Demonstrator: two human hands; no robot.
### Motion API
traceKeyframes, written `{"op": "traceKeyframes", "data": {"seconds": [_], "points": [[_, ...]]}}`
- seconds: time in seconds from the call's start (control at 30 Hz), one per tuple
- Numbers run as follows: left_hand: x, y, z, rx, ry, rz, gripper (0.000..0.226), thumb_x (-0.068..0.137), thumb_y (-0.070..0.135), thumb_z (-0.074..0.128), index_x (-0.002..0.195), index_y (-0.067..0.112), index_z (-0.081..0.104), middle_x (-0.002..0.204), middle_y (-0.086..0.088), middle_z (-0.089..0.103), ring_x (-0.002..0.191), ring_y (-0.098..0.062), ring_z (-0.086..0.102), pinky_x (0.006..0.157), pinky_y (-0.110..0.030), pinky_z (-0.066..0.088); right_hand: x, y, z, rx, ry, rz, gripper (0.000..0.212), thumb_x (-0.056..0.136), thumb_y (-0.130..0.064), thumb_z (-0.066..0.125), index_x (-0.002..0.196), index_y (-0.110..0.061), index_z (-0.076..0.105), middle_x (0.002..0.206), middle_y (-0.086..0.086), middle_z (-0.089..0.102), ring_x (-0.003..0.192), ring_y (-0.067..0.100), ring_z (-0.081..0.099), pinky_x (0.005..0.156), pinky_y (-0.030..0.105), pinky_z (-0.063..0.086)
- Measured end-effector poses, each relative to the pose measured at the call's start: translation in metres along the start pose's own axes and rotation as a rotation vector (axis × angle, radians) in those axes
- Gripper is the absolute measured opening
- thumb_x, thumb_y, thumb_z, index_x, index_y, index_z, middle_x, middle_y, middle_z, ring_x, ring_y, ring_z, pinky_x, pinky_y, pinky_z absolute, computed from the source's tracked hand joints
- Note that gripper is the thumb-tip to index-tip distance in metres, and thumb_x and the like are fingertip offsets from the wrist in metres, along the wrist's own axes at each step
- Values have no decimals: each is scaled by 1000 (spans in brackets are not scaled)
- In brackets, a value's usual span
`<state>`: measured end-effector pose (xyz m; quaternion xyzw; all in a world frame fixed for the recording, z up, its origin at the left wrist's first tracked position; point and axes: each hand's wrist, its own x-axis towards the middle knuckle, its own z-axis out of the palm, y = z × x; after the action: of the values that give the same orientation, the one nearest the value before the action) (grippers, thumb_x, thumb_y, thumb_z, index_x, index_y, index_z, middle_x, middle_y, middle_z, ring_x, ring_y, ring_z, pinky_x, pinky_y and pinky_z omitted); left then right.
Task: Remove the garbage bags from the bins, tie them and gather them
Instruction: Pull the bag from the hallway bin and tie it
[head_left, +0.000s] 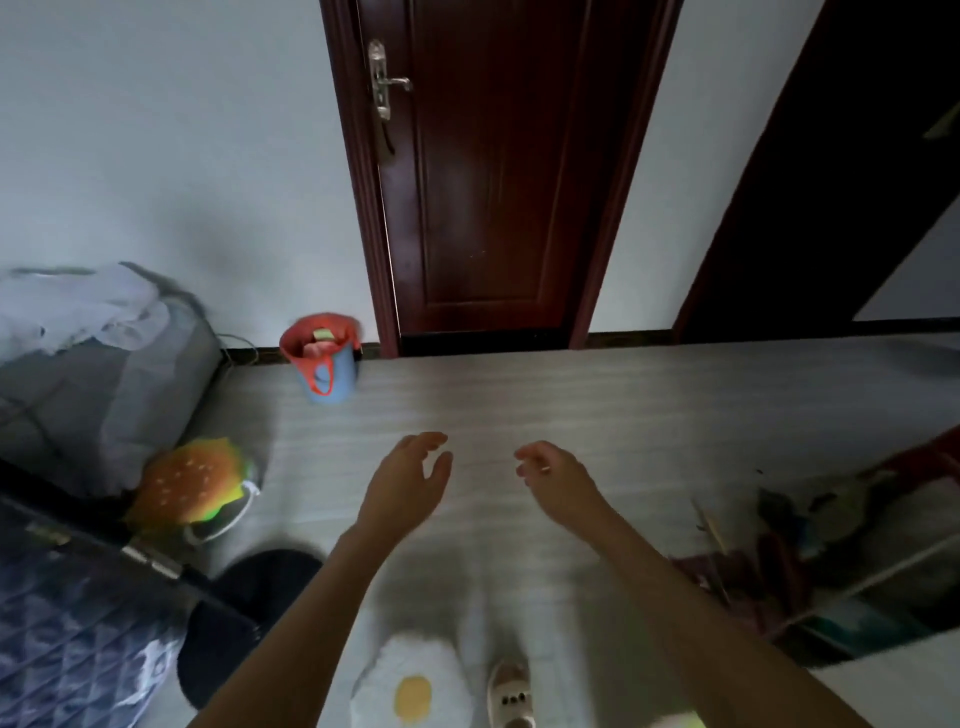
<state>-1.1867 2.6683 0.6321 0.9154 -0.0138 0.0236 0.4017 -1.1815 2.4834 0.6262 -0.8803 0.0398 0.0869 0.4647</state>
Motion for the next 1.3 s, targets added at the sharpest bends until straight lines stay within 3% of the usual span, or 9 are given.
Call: {"op": "traceKeyframes", "data": {"seconds": [0.13, 0.47, 0.57, 0.7, 0.83, 0.93, 1.1, 1.3], "points": [[123, -3, 0, -19, 38, -37, 31, 90, 21, 54, 120, 12, 57, 118, -8, 61, 106, -20, 58, 85, -20, 39, 121, -20, -18, -84, -61, -3, 25, 94, -18, 41, 113, -15, 57, 107, 6, 64, 84, 17, 59, 59, 14, 41], [372, -94, -58, -38, 212, -221, 26, 88, 20, 57, 114, 16, 61, 115, -4, 63, 102, -17, 59, 84, -21, 40, 410, -107, 29, -119, -221, -72, 25, 94, -15, 41, 113, -11, 57, 107, 8, 63, 79, 16, 57, 60, 17, 42], [457, -118, -91, -11, 223, -219, 27, 89, 22, 54, 114, 16, 61, 115, -5, 63, 102, -20, 60, 87, -27, 43, 491, -145, 49, -89, -229, -103, 26, 94, -14, 41, 114, -10, 57, 107, 9, 63, 83, 17, 57, 68, 24, 45], [568, -149, -147, 56, 292, -215, 24, 89, 19, 51, 110, 14, 63, 107, -9, 67, 80, -9, 54, 71, -13, 34, 614, -216, 90, -81, -244, -157, 26, 92, -10, 41, 111, -7, 60, 110, 14, 65, 99, 27, 60, 82, 31, 44], [613, -192, -189, 16, 323, -305, 21, 90, 19, 51, 105, 15, 64, 105, -6, 67, 89, -15, 60, 77, -25, 44, 688, -270, 151, -105, -374, -174, 25, 90, -6, 43, 106, -4, 62, 108, 17, 66, 98, 28, 61, 83, 29, 44], [649, -242, -219, 7, 383, -399, 19, 89, 14, 53, 103, 10, 65, 101, -10, 68, 94, -25, 63, 77, -25, 42, 740, -295, 202, -119, -448, -163, 25, 89, -7, 43, 104, -8, 63, 103, 15, 66, 97, 29, 60, 88, 34, 47], [752, -328, -248, 53, 266, -387, 26, 90, 14, 52, 113, 8, 62, 113, -10, 65, 102, -24, 61, 88, -25, 41, 829, -304, 279, -88, -397, -83, 24, 89, -9, 44, 103, -9, 64, 107, 17, 67, 100, 33, 61, 90, 37, 48], [895, -417, -268, 75, -56, -229, 28, 90, 10, 48, 115, 7, 60, 118, -12, 62, 106, -28, 60, 94, -39, 48, 926, -307, 358, 29, -170, 243, 25, 90, -8, 41, 105, -5, 61, 108, 18, 66, 101, 32, 61, 88, 34, 45]]}}
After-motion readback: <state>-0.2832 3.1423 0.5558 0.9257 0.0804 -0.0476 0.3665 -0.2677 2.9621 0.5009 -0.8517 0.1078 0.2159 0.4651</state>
